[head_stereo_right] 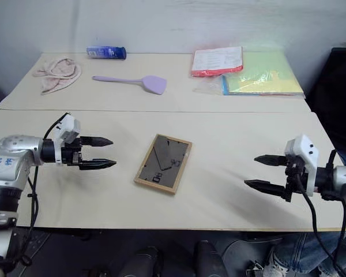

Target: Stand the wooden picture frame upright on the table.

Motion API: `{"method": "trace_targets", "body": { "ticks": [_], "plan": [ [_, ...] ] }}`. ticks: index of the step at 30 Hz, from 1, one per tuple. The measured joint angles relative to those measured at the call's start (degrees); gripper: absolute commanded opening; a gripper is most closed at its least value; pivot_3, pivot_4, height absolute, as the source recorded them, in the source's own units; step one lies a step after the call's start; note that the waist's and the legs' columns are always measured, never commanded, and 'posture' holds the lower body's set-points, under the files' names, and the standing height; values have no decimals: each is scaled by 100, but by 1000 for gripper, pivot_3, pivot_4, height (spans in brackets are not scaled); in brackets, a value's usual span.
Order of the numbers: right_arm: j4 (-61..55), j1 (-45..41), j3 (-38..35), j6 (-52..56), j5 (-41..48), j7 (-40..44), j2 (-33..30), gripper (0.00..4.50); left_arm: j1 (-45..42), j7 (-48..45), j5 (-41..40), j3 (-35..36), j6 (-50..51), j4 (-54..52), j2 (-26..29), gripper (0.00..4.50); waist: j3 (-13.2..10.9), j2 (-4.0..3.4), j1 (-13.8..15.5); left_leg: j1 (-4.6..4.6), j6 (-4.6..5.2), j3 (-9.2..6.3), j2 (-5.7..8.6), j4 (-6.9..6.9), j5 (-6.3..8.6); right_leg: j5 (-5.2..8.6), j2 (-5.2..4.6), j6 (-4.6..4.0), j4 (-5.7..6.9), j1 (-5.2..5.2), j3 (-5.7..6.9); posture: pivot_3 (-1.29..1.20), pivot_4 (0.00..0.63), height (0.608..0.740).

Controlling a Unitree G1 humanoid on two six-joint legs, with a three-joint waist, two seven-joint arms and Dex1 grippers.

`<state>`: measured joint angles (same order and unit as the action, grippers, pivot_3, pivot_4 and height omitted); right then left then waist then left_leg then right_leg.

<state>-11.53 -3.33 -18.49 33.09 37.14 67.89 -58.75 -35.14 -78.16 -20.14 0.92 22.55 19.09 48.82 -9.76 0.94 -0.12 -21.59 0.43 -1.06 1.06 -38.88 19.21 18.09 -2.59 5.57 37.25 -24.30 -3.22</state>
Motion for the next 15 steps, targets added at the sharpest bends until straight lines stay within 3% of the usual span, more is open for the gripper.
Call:
{"method": "trace_targets", "body": {
  "ticks": [12,13,15],
  "plan": [
    [-256,248,10,-56,-226,-448,168,4470,-70,-18,155,-173,49,97,-57,4500,-2,0,3,-3,1,4,1,-3,0,0,0,0,14,-10,-7,0,150,740],
    [-249,182,56,-92,-343,-522,169,4497,-109,29,217,-187,-8,156,-99,4316,-2,0,5,-3,1,4,1,-6,0,0,0,0,15,-9,-7,0,150,740],
    [-201,-119,342,-202,-598,-668,195,4098,-239,96,383,-294,-186,263,-221,3894,-2,0,2,-3,1,5,1,-10,0,0,0,0,16,-10,-6,0,150,740]
  ]
}}
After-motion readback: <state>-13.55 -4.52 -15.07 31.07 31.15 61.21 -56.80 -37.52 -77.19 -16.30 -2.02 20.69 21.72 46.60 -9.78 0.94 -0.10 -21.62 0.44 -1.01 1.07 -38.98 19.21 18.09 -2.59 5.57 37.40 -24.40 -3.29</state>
